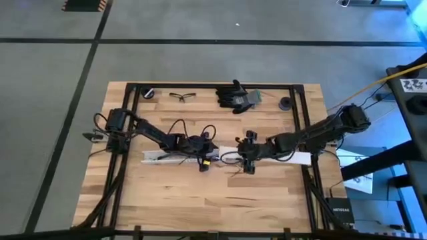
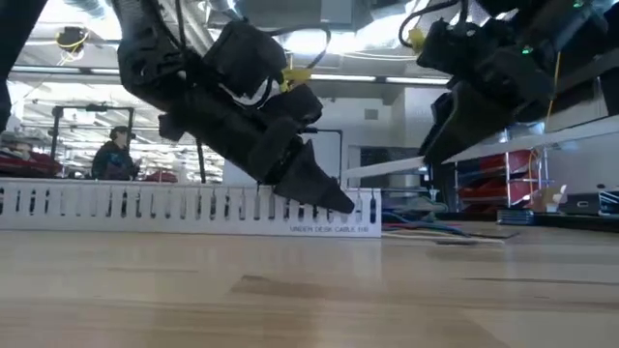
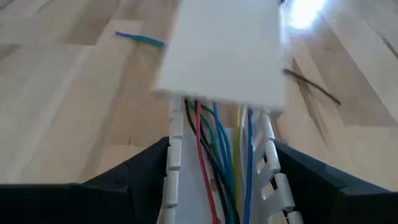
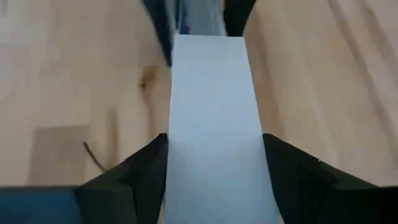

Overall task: Ziptie cables
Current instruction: Close the white cable duct

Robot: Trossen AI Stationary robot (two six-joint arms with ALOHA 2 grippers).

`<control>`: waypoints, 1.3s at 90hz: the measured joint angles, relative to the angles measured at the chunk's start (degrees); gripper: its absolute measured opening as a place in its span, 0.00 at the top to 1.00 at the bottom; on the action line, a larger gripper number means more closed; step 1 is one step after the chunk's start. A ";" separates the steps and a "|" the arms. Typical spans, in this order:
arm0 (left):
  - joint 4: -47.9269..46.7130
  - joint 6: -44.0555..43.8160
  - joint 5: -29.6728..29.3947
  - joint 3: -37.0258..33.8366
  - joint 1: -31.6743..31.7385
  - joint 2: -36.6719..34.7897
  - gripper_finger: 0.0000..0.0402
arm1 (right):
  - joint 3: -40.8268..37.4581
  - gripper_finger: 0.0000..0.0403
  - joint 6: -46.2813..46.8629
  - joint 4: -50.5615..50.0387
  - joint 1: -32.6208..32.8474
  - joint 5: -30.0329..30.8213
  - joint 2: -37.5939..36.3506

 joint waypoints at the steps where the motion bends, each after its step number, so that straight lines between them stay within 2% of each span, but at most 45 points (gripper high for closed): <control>1: -0.77 0.01 -0.01 0.01 -0.11 -0.20 0.41 | -0.15 0.46 0.12 0.23 0.09 0.06 0.00; 19: -9.63 -0.89 0.41 0.02 -1.75 -2.89 0.41 | -4.57 0.46 2.47 8.73 0.63 0.47 0.00; 34: -8.49 -5.34 1.06 -0.13 -1.79 -3.26 0.41 | -5.73 0.46 2.42 12.53 0.52 2.99 0.00; 47: -6.58 -5.36 1.07 -0.13 -1.79 -3.15 0.41 | -5.75 0.46 2.32 12.43 0.54 5.59 0.00; 65: -7.17 -4.84 1.12 0.08 -1.79 -3.15 0.41 | -5.75 0.46 2.15 12.11 0.53 5.89 0.00; 94: -20.12 -1.92 1.18 6.65 -1.79 -3.15 0.41 | -5.75 0.46 0.98 11.78 0.52 6.57 0.00; 117: -24.90 -1.92 1.26 8.55 -1.81 -4.51 0.41 | -5.75 0.46 0.98 11.40 0.52 6.63 0.00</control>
